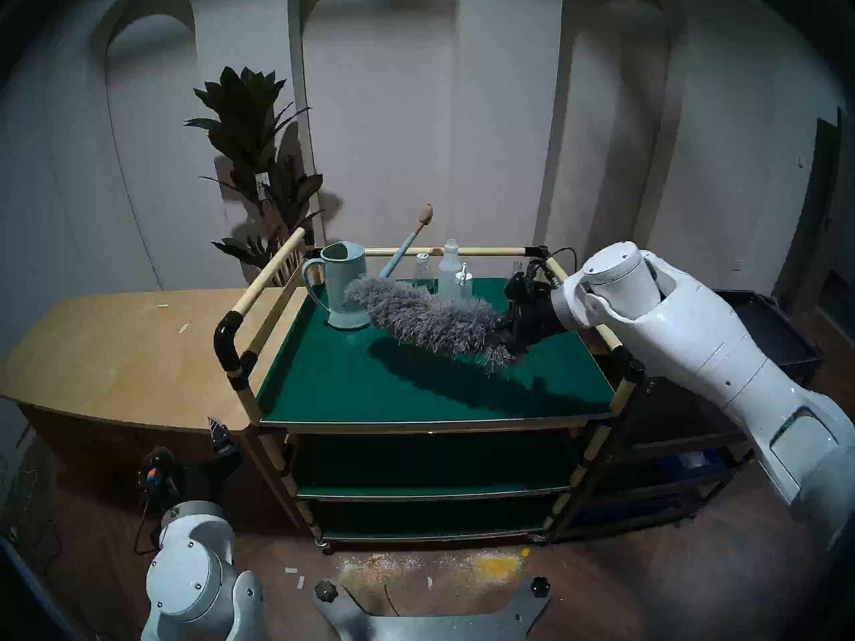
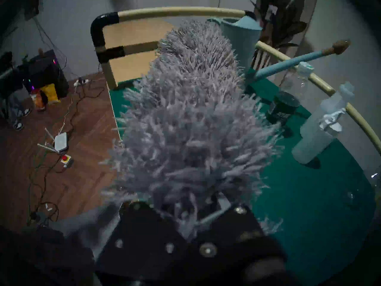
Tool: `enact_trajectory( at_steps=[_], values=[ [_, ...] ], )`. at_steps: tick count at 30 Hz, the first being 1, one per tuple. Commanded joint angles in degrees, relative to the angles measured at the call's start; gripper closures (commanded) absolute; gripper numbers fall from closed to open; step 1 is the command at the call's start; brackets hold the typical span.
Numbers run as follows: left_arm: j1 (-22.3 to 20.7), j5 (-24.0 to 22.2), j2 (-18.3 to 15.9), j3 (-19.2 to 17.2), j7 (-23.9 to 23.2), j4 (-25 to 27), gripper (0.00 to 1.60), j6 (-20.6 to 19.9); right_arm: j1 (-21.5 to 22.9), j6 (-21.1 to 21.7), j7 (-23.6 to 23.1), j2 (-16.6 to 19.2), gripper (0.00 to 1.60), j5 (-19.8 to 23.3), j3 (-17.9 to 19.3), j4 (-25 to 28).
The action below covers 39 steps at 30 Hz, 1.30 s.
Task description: Dust the shelf with the duster
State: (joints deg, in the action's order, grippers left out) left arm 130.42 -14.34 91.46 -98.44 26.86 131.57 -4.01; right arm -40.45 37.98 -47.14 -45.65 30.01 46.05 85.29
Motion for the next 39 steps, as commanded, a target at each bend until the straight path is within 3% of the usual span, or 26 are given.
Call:
enact_trajectory(
  at_steps=[1,4,5,9,10,12,13,18,30,39],
  values=[
    [-3.3,1.2,-2.5,0.5,-1.7,3.9,0.0,0.1,-0.5,1.3,1.0,5.9,1.6,3.7,7.6,2.3],
    [-4.6,1.5,-3.3,0.9,-2.5,5.0,0.0,-0.4,-2.5,2.1,1.7,9.7,1.6,5.0,10.1,3.2],
    [-5.1,1.5,-3.7,1.1,-2.9,5.3,0.0,-0.5,-2.9,2.9,2.1,8.3,1.6,4.8,11.4,1.9],
    [-6.9,1.7,-4.7,2.0,-4.1,6.0,0.0,-1.1,-5.0,4.0,2.7,12.3,1.6,6.0,14.4,2.3],
    [-7.3,1.7,-4.9,2.2,-4.3,6.2,0.0,-1.3,-5.4,4.4,2.9,11.7,1.6,5.8,15.6,1.7],
    [-8.3,1.8,-5.4,2.8,-4.9,6.5,0.0,-1.6,-6.2,5.0,3.3,13.9,1.6,6.3,16.8,1.9],
    [-8.7,1.9,-5.6,3.1,-5.2,6.7,0.0,-1.7,-6.4,5.4,3.6,13.0,1.6,6.0,17.8,0.9],
    [-10.8,2.1,-6.7,5.0,-6.9,7.0,0.0,-2.8,-8.9,7.1,4.8,16.9,1.6,6.7,21.7,-0.4],
    [-15.3,2.3,-9.6,10.3,-11.7,6.1,0.0,-5.9,-14.7,10.8,6.5,24.5,1.6,8.4,28.7,-4.3],
    [-18.8,2.9,-11.9,12.1,-15.1,4.9,0.0,-7.7,-19.1,13.4,7.0,29.0,1.6,10.0,31.5,-6.3]
  ],
)
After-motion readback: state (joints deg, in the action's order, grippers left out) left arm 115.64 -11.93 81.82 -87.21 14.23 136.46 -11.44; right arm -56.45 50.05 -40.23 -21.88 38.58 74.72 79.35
